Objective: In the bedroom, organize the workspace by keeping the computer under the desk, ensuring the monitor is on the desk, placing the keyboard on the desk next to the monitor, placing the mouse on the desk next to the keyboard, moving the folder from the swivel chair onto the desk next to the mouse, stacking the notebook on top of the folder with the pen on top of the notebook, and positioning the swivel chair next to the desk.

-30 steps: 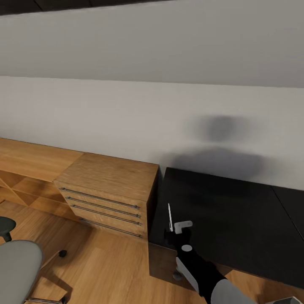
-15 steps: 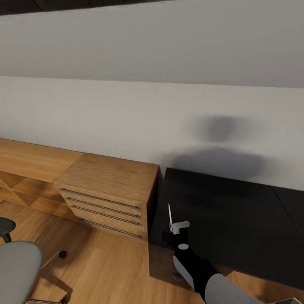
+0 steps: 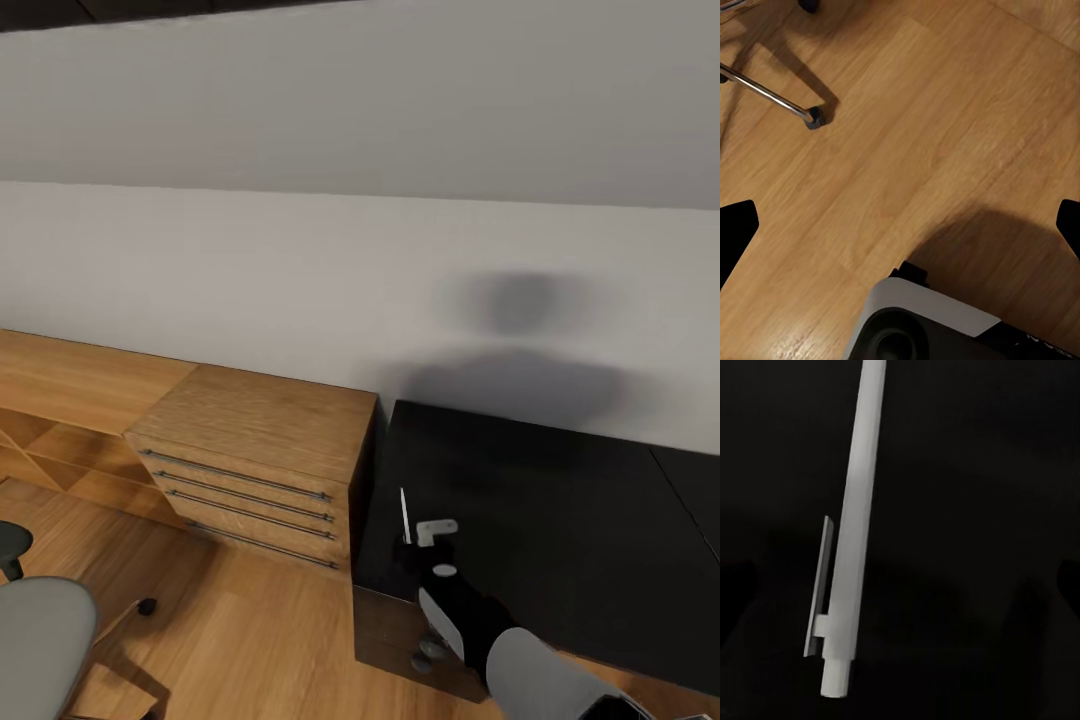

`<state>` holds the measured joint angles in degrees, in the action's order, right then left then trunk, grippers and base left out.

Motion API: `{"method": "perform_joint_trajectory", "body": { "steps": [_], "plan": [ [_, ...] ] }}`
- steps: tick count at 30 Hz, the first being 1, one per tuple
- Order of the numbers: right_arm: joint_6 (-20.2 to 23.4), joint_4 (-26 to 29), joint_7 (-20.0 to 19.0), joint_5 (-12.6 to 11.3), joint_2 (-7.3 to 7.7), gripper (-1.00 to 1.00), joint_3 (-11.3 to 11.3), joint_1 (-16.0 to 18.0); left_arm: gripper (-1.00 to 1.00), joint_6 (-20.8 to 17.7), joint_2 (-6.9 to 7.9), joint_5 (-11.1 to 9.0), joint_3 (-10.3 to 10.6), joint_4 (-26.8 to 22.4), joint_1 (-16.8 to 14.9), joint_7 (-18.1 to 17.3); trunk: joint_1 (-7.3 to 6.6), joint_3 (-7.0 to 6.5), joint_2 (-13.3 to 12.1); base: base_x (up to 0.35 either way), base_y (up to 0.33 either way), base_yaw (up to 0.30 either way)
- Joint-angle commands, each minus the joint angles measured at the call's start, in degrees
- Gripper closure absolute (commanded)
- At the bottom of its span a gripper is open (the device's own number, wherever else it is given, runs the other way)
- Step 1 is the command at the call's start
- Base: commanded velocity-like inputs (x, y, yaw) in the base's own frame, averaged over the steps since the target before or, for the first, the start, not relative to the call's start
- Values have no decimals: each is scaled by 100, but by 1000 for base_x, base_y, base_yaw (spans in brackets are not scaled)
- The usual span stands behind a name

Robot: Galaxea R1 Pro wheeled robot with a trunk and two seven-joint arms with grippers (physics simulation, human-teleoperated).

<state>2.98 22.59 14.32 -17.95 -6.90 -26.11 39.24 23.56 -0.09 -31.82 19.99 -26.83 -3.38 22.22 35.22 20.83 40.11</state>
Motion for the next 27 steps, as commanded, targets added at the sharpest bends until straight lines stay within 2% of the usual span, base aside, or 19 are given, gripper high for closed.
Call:
{"method": "perform_joint_trajectory", "body": {
  "steps": [1,9,21,22,27],
  "plan": [
    [35,-94,-13,-32,1,-100,-33,62,-100,25,7,-36,49,-3,-5,46,1,7,6,0,0,0],
    [57,-329,-105,-33,-9,-100,-10,183,-100,25,7,-35,49,-4,-5,42,1,7,6,0,0,0],
    [71,-354,-113,-33,-19,-100,-8,198,-100,25,9,-35,51,-3,-5,46,1,7,6,0,0,0],
    [71,-354,-113,-33,-20,100,-8,198,-100,25,9,-35,52,-4,-5,46,1,7,6,0,0,0],
    [79,-352,-113,-24,-22,100,-8,205,-100,25,9,-35,49,-4,-5,46,1,7,6,0,0,0]
  ]
}}
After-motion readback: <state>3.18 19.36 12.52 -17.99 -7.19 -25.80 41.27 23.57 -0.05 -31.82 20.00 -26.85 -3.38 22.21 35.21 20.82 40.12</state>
